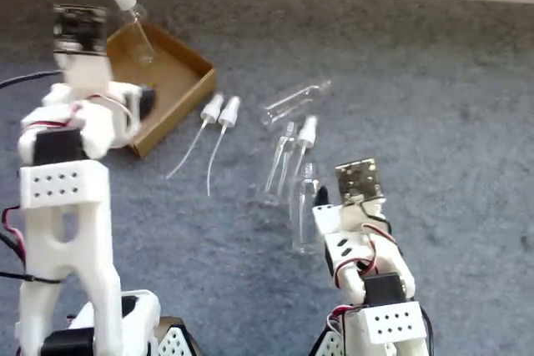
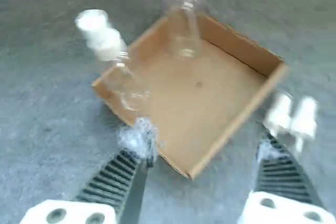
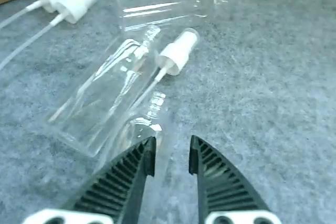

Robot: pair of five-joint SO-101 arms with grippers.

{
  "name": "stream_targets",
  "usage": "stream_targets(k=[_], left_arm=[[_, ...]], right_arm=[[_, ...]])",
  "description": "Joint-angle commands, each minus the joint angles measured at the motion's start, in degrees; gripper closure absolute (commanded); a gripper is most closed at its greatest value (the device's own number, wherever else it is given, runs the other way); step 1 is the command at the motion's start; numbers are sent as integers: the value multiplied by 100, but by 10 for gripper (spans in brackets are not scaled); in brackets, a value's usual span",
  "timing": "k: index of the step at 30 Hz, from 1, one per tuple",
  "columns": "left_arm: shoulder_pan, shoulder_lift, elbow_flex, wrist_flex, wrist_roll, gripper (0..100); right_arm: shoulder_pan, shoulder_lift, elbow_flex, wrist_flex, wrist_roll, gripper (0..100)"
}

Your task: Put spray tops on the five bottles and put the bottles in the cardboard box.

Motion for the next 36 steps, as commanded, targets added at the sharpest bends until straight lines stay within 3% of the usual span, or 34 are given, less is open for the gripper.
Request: stream_targets(k=[1,5,10,16,20,31,36], left_arm=[[716,-338,-75,413,-193,731],[1508,-330,-31,651,-712,733],[2273,-321,-242,1099,-703,733],[2756,-127,-866,1758,-554,733],[2914,637,-1675,2259,-62,731],[3547,3090,-3354,2760,62,730],[3538,4286,-4277,2778,853,730]], right_arm=[[426,-66,-110,-154,-501,904],[787,-66,-119,-154,-905,906],[892,-66,-119,-154,-941,990],[892,-66,-119,-154,-941,994],[892,-66,-110,-154,-941,994],[866,-66,391,-1121,-914,994],[857,-66,453,-1174,-914,994]])
